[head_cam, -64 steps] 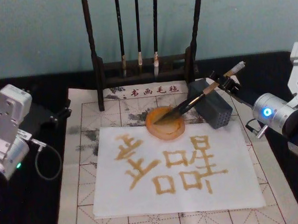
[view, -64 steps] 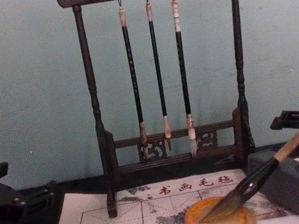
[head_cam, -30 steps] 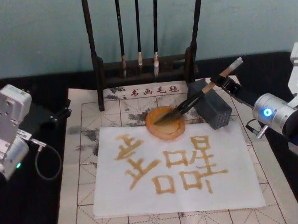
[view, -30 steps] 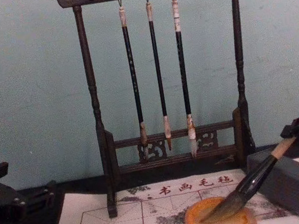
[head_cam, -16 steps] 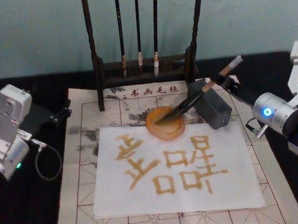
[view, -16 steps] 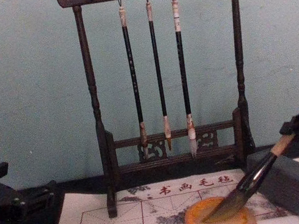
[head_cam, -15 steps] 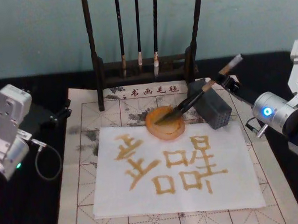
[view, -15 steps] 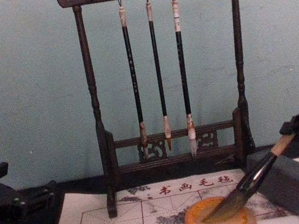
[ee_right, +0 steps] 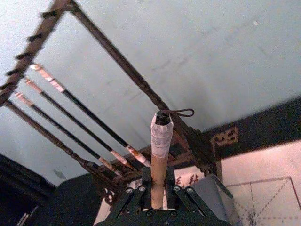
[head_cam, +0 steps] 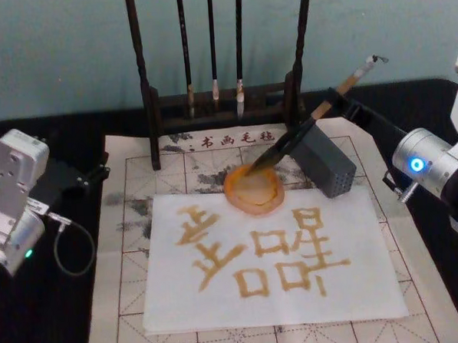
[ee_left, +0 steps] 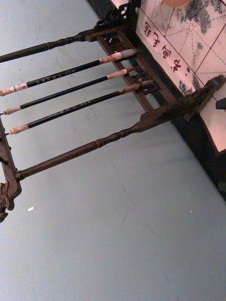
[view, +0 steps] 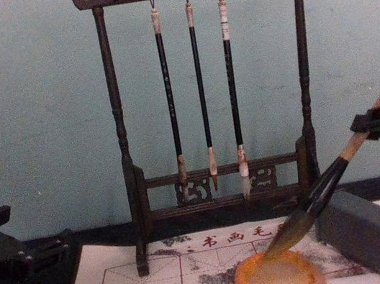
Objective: Pick up the brush from the inkstone, write on the paper, then place the brush back to its original position.
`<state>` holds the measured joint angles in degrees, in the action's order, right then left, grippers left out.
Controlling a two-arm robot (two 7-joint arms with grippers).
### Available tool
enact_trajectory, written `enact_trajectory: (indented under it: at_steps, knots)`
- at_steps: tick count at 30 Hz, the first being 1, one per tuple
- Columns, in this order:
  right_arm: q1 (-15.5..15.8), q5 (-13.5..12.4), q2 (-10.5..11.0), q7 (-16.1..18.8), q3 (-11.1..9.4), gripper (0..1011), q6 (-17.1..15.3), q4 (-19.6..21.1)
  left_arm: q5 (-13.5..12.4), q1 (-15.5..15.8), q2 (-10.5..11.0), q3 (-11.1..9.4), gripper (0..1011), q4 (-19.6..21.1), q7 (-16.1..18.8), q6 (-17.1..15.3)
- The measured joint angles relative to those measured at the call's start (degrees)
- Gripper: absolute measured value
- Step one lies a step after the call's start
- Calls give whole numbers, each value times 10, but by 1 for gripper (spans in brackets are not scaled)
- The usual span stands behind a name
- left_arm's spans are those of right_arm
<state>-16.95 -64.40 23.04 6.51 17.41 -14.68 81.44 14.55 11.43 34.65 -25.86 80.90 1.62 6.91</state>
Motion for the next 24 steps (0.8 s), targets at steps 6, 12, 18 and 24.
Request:
enact_trajectory:
  at_steps: [6, 12, 18, 24]
  knots:
    - [17, 38, 32, 16, 16, 187, 41, 37, 0, 0, 0, 0, 1001, 0, 0, 0]
    - [38, 91, 59, 31, 22, 187, 80, 74, 0, 0, 0, 0, 1001, 0, 0, 0]
    - [57, 128, 79, 47, 22, 187, 102, 101, 0, 0, 0, 0, 1001, 0, 0, 0]
    - [85, 164, 108, 72, 17, 187, 120, 134, 0, 0, 0, 0, 1001, 0, 0, 0]
